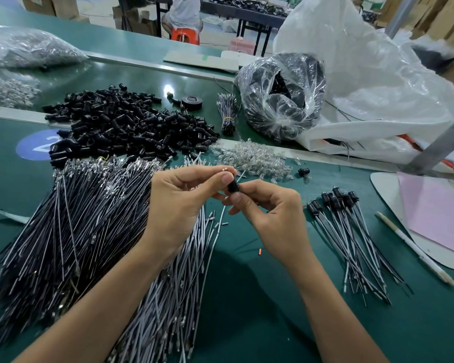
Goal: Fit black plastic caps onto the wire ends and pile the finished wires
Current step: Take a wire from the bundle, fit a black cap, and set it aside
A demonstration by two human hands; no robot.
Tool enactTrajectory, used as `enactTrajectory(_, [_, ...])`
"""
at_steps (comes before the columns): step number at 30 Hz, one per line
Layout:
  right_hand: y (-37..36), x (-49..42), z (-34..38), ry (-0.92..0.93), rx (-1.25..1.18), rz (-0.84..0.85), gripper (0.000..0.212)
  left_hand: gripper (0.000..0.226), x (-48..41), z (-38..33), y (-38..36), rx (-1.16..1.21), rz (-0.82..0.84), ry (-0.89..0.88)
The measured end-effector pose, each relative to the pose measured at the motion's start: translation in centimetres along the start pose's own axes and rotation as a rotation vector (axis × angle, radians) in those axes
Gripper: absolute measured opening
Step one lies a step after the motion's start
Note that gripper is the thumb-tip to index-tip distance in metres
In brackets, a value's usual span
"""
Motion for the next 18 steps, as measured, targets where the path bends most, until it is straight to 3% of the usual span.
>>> enactTrajectory(18, [-0.36,-0.01,-0.32,-0.04,-0.071,-0.055,0.013,0.011,0.22,-0.17,0.19,0.027,0.014,0.036])
Point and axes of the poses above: each hand's wrist, its own x-axis away from the middle knuckle, its own y-axis out of the back of the hand, z = x × y, the point moved 2 cm from there along -x, towards the middle knuckle, and after that the axes turned 9 degrees about y, right-handed, at the moved point
